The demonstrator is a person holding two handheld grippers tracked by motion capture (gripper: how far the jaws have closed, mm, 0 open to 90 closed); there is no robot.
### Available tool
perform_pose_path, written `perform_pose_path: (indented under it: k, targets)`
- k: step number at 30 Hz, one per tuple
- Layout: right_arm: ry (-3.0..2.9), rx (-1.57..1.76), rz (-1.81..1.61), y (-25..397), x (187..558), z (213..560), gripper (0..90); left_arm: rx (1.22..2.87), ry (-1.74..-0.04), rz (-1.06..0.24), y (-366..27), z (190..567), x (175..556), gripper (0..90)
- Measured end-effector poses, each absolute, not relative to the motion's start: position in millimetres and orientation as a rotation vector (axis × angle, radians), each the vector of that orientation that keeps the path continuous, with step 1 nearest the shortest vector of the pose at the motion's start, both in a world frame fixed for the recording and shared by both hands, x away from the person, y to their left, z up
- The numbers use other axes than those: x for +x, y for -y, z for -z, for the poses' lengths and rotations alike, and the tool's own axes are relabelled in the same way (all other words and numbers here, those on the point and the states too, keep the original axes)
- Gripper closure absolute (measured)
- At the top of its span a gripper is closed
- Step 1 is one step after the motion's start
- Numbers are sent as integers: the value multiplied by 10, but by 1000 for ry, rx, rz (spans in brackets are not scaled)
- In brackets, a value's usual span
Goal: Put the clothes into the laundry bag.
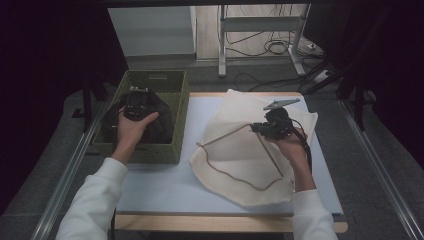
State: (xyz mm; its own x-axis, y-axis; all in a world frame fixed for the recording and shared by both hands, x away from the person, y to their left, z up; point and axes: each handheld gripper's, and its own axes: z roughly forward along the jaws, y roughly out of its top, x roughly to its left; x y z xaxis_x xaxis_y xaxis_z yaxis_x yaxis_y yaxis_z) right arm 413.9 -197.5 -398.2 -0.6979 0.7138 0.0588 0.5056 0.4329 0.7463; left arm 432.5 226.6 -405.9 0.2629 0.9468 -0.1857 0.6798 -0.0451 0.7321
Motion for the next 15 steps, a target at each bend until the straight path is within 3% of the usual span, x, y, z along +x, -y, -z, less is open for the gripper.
perform_pose_path:
  k: [7, 15]
  targets:
    - [-2423, 1060, -1123, 1979, 4142, 3988, 862, 1805, -1536, -461, -2263, 4083, 4449, 180]
    - [-2428, 1063, -1125, 1983, 4149, 3998, 862, 1856, -1654, -428, -2254, 4219, 4721, 95]
